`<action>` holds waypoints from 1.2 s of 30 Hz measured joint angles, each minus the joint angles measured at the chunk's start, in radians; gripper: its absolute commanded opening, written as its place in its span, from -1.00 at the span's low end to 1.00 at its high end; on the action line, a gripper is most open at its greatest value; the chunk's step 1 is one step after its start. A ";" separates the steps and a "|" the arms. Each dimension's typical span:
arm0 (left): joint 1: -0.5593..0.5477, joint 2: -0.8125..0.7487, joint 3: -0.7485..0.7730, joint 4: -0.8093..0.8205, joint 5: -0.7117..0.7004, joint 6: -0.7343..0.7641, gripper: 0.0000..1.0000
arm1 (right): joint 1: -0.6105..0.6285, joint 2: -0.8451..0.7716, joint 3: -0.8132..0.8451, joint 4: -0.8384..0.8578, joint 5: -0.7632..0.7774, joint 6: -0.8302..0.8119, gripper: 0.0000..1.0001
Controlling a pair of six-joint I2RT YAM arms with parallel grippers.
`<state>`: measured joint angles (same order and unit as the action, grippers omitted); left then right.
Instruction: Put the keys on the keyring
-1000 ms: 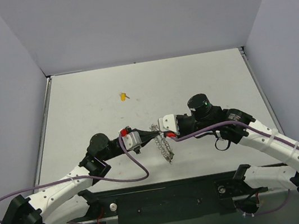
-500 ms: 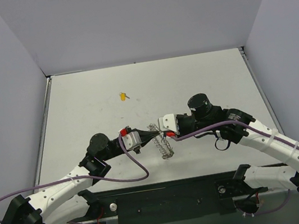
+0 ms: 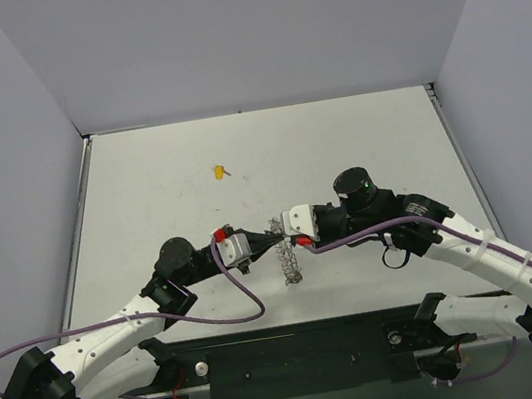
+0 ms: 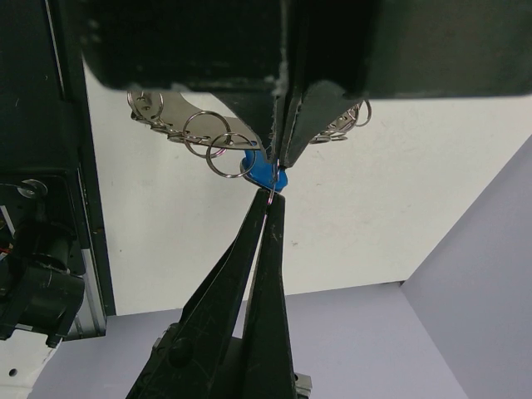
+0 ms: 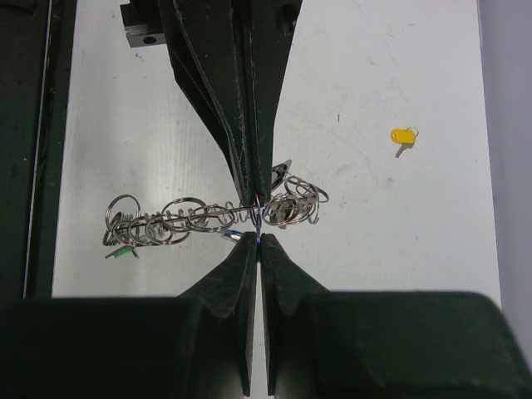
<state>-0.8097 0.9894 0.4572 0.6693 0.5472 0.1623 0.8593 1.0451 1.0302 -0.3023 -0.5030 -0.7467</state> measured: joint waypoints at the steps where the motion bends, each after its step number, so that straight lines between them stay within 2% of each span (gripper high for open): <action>1: 0.000 0.000 0.000 0.000 0.000 -0.002 -1.00 | 0.001 0.000 0.000 0.000 0.000 -0.002 -1.00; 36: 0.001 0.000 0.008 -0.006 0.010 -0.027 -1.00 | 0.021 0.000 -0.002 0.014 0.001 -0.010 -1.00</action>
<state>-0.8089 0.9897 0.4648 0.6628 0.5575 0.1352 0.8799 1.0451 1.0283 -0.2886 -0.5022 -0.7567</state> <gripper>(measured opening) 0.025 0.005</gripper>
